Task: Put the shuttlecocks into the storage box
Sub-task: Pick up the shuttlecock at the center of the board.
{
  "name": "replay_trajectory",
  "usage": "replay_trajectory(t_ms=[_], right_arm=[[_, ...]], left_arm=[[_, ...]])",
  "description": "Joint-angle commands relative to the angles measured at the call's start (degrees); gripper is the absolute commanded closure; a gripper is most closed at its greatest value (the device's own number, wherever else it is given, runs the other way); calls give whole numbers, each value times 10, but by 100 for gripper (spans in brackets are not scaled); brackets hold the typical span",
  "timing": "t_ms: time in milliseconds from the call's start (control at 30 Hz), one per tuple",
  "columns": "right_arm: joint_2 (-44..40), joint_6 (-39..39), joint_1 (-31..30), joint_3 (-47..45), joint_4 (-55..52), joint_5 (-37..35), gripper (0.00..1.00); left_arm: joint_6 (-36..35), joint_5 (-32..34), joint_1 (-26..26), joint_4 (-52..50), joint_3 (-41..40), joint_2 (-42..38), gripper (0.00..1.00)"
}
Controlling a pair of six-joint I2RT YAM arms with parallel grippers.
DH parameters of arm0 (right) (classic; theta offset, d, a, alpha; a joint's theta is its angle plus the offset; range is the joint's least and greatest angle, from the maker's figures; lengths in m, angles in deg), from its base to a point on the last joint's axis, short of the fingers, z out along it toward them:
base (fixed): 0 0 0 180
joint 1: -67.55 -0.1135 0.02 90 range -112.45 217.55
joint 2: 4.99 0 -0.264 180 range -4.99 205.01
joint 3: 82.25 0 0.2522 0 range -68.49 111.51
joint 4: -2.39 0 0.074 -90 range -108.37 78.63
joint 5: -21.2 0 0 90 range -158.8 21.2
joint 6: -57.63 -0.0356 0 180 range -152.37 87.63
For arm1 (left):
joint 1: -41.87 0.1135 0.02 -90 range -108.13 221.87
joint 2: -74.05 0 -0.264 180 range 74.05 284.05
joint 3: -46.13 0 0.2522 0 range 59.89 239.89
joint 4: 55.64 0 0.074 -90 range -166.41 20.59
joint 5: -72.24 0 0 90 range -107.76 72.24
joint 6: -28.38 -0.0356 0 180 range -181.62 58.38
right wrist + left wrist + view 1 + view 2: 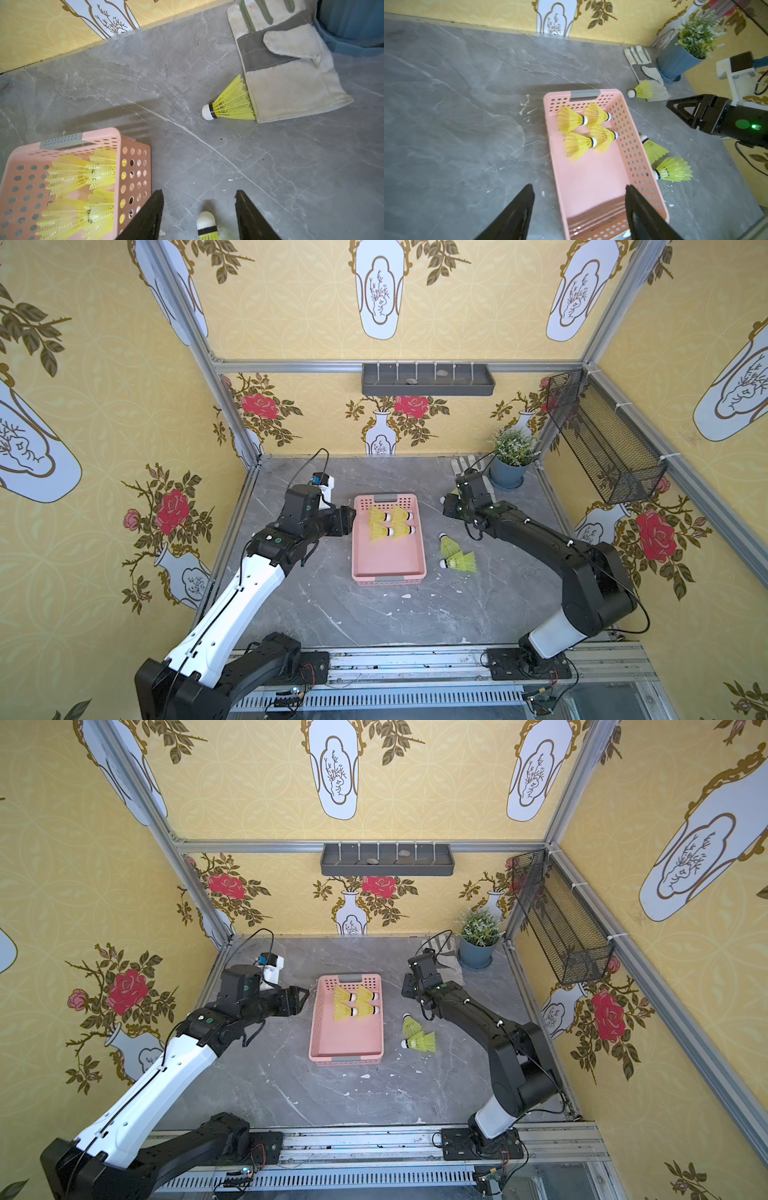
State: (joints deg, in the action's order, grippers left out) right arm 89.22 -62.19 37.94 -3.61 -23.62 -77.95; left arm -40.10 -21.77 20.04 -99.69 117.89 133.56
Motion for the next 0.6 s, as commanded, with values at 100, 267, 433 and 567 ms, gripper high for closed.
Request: replay_trajectory(t_ms=[100, 267, 433, 567], right_arm=[[78, -122, -4, 74, -48, -40, 43], [155, -217, -3, 167, -134, -80, 45], [210, -263, 1, 218, -157, -71, 42], [235, -288, 14, 225, -130, -41, 42]], left_arm=[[-55, -5, 8, -48, -11, -38, 29], [-66, 14, 11, -50, -28, -59, 29], [-57, 17, 17, -44, -38, -76, 29], [-54, 8, 21, -40, -41, -80, 29]])
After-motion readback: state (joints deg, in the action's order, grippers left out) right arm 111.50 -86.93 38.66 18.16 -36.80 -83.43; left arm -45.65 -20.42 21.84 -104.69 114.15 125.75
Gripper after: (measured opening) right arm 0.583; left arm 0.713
